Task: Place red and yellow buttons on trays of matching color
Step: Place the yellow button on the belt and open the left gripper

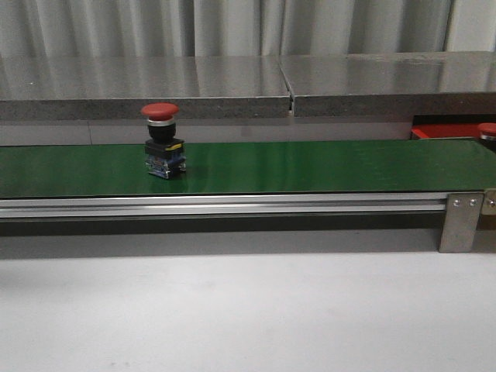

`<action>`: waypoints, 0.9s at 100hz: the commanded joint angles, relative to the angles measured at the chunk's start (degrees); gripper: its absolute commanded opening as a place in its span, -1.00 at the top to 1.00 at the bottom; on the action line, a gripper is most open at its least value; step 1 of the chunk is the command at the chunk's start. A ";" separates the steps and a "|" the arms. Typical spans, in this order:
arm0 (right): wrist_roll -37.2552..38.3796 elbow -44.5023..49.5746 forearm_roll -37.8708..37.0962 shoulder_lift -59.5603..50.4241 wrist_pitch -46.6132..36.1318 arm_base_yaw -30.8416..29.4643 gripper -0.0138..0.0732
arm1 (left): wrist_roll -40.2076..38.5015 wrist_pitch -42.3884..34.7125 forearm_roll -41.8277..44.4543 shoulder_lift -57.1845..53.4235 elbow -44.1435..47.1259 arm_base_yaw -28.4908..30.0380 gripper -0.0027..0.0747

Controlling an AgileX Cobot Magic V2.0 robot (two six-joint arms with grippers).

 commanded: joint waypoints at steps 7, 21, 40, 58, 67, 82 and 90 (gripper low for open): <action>-0.65 -1.40 -0.09 0.36 -3.97 -0.01 0.96 | 0.15 -4.91 -1.87 -6.79 3.47 -1.84 0.98; -0.65 -1.40 -0.09 0.36 -3.97 -0.01 0.96 | 0.15 -7.05 -4.25 -13.00 9.06 -1.84 0.98; -0.65 -1.40 -0.09 0.36 -4.22 -0.01 0.96 | 0.15 -7.70 -4.37 -22.83 16.89 -1.84 0.98; -0.65 -1.40 -0.09 0.36 -4.89 -0.01 0.96 | 0.15 -7.95 -6.37 -32.74 24.69 -1.84 0.98; -0.65 -1.40 -0.09 0.36 -5.63 -0.01 0.96 | 0.15 -7.95 -7.23 -37.40 28.60 -1.84 0.98; -0.65 -1.40 -0.09 0.62 -5.10 -0.01 0.96 | 0.15 -9.18 -8.43 -44.97 33.97 -1.84 0.98; -0.65 -1.48 -0.09 1.40 -5.04 0.14 0.96 | 0.15 -8.84 -8.43 -47.79 35.84 -1.84 0.98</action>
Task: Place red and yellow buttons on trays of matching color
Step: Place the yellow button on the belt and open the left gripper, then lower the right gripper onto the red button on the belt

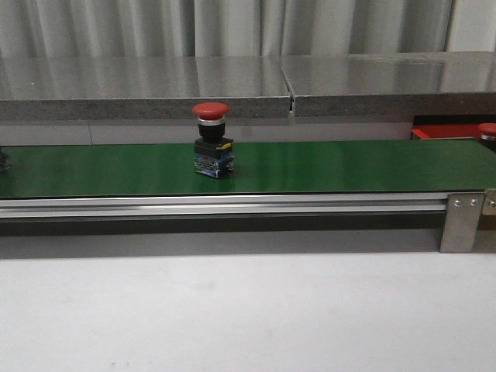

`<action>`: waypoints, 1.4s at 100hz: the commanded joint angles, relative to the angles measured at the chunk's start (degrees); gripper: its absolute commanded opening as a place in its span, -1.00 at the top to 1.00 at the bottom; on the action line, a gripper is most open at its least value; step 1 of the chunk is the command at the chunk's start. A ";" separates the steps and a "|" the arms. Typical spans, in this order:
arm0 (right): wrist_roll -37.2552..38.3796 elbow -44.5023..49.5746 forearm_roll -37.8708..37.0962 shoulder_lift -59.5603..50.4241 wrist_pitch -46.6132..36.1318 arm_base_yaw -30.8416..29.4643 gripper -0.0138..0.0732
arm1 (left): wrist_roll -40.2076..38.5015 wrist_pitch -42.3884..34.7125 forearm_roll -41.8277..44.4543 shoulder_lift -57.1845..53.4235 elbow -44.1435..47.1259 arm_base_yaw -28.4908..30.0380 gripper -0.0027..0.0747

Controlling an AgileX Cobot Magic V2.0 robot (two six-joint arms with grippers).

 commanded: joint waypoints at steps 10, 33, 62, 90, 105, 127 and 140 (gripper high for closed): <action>-0.65 -2.57 -0.09 4.25 -4.06 1.87 0.96 | 0.06 -4.20 -1.33 -5.12 1.46 -0.50 0.98; -0.65 -8.69 -0.13 16.08 -2.81 7.32 0.96 | 0.06 -4.20 -1.04 -6.29 1.71 -0.50 0.98; -0.65 -21.72 -0.13 34.60 0.72 8.39 0.75 | 0.06 -4.20 -1.04 -6.29 1.71 -0.50 0.98; -1.08 -34.11 -0.73 49.37 8.60 11.91 -0.57 | 0.06 -4.20 -1.04 -6.29 1.71 -0.50 0.98; -1.08 -40.31 -0.73 55.83 12.10 13.72 -0.71 | 0.06 -4.20 -1.04 -6.29 1.71 -0.50 0.98; -3.90 -49.45 -0.73 65.01 16.70 15.96 -0.70 | 0.06 -4.20 -1.04 -6.29 1.71 -0.50 0.98; -7.28 -54.45 0.15 70.17 21.17 16.01 -0.70 | 0.06 -4.20 -1.04 -6.29 1.71 -0.50 0.98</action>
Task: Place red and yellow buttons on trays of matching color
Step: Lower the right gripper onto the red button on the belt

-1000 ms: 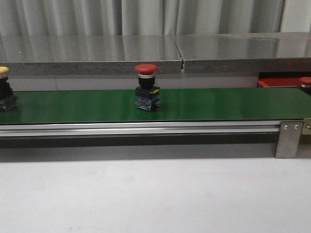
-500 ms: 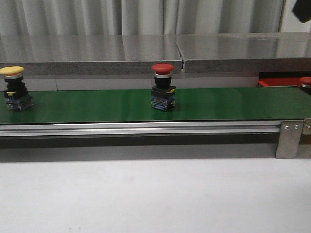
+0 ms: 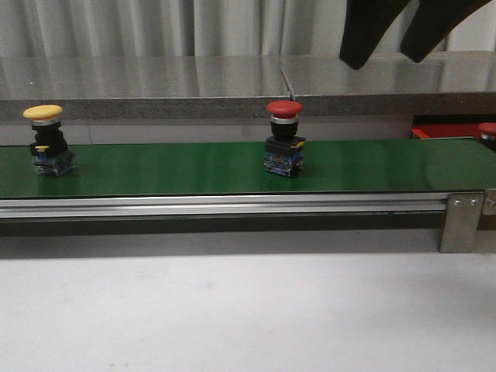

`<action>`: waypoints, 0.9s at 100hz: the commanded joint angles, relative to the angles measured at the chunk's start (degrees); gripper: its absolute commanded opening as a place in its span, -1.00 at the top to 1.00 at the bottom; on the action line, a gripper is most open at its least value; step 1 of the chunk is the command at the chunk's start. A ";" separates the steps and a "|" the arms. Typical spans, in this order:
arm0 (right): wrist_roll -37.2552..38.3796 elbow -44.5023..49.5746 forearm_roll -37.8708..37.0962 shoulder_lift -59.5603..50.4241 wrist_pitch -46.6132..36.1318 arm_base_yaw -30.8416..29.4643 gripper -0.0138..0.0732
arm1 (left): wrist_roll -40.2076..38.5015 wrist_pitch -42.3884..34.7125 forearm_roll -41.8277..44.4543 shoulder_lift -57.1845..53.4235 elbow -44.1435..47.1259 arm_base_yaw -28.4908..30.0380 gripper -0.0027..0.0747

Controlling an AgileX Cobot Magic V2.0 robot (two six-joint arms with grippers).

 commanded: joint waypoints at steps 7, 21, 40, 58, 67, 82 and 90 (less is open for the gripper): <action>-5.18 -6.51 0.57 3.33 2.53 0.05 -0.70 | 0.02 -4.20 -0.94 0.12 -1.54 -0.50 0.98; -9.61 -9.35 0.57 7.45 3.79 0.05 -0.70 | 0.02 -4.20 -0.94 0.12 -1.54 -0.50 0.98; -14.09 -10.06 0.61 11.17 0.11 0.05 -0.70 | 0.02 -4.20 -0.94 0.12 -1.54 -0.50 0.98; -14.34 -10.06 0.56 12.93 -6.29 -0.07 -0.70 | 0.02 -4.20 -0.94 0.12 -1.54 -0.50 0.98; -14.34 -10.06 0.41 13.83 -8.37 -0.19 -0.70 | 0.02 -4.20 -0.94 0.12 -1.54 -0.50 0.98; -14.34 -10.06 -0.71 15.39 -8.38 -0.46 -0.43 | 0.02 -4.20 -0.94 0.12 -1.54 -0.50 0.98; -14.34 -10.06 -0.71 15.63 -8.78 -0.75 -0.08 | 0.02 -4.20 -0.94 0.12 -1.54 -0.50 0.98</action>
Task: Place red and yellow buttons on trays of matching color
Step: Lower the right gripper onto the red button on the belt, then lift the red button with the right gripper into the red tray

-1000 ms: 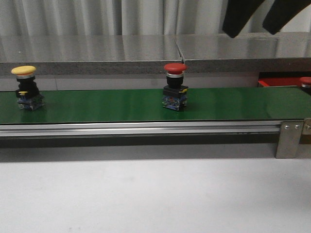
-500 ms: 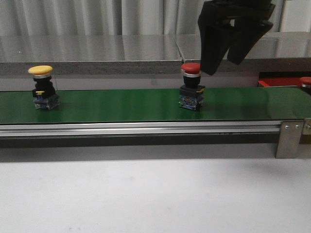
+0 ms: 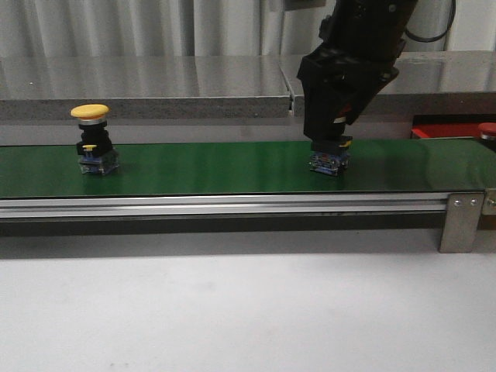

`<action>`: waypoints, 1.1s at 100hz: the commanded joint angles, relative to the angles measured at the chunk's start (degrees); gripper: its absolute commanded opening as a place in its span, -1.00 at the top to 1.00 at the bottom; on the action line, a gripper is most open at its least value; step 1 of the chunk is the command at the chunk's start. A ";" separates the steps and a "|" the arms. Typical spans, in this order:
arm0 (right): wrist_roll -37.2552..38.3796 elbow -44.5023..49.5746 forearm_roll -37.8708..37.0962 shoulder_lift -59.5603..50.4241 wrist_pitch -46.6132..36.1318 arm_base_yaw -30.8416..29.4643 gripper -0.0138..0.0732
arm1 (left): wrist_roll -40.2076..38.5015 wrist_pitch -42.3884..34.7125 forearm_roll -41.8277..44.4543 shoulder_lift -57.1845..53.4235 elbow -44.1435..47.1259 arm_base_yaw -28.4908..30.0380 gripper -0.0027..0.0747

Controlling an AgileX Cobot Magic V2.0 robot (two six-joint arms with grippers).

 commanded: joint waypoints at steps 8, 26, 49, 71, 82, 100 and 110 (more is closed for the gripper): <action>-0.73 -1.83 -0.38 -2.68 -2.94 -0.93 0.20 | 0.02 -4.20 -0.94 0.12 -1.54 -0.50 0.98; 0.38 -1.83 -0.38 -3.50 -3.71 -1.84 0.37 | 0.02 -4.20 -0.94 0.12 -1.54 -0.50 0.98; 9.87 -1.73 -0.38 -7.81 -3.17 -7.65 0.37 | 0.02 -4.20 -0.94 0.12 -1.54 -0.50 0.98; 13.00 -1.66 -0.44 -11.39 -3.05 -17.54 0.37 | 0.02 -4.20 -0.94 0.12 -1.54 -0.50 0.98; 14.25 -1.66 -0.50 -11.77 -2.67 -22.36 0.37 | 0.02 -4.20 -0.94 0.12 -1.54 -0.50 0.98; 15.38 -1.33 -0.89 -11.64 -2.76 -29.49 0.37 | 0.02 -4.20 -0.94 0.12 -1.54 -0.50 0.98; 15.55 -0.11 -0.89 -11.64 -4.12 -32.42 0.37 | 0.02 -4.20 -0.94 0.12 -1.54 -0.50 0.98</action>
